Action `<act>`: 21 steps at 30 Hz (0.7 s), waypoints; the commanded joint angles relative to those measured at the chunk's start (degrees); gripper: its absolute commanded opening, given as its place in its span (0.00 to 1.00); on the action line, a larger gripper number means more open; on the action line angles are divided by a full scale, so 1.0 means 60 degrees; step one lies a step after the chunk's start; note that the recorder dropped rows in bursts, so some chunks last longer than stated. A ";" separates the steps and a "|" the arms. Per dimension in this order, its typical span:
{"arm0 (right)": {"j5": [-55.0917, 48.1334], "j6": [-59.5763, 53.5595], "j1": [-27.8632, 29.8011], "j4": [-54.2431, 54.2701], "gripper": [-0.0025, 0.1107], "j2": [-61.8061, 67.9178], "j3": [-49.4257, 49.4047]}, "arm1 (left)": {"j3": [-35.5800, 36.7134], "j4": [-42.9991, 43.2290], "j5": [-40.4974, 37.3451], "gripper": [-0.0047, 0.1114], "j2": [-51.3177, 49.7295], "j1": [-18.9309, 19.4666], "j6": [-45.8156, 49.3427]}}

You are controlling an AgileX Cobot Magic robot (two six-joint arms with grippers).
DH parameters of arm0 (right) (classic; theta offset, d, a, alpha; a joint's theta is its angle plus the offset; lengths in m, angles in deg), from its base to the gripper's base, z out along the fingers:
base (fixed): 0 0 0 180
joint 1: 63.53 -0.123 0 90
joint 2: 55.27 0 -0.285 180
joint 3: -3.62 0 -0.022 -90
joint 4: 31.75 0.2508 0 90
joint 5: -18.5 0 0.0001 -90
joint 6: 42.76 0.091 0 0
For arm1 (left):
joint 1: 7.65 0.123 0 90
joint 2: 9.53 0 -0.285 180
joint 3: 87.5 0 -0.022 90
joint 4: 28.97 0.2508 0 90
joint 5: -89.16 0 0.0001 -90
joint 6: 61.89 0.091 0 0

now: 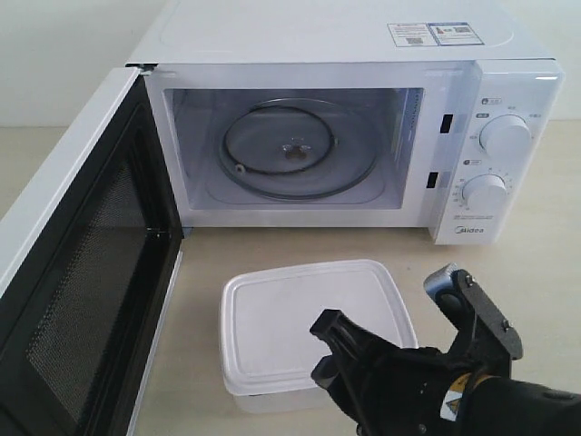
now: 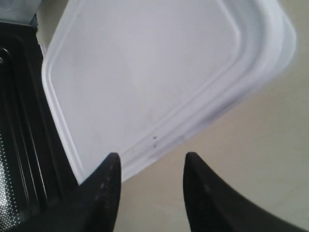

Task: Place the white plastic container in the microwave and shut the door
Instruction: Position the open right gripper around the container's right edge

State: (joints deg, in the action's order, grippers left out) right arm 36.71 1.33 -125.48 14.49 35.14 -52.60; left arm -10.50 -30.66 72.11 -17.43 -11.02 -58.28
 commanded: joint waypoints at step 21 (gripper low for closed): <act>0.2345 0.1575 -0.0532 0.0506 0.18 0.1460 -0.0048 | 0.0037 0.0012 0.0013 0.08 0.0018 0.0019 0.0057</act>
State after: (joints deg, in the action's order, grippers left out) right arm 50.36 13.08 -128.60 17.03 43.74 -52.60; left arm -10.50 -30.66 72.11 -17.43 -11.02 -58.28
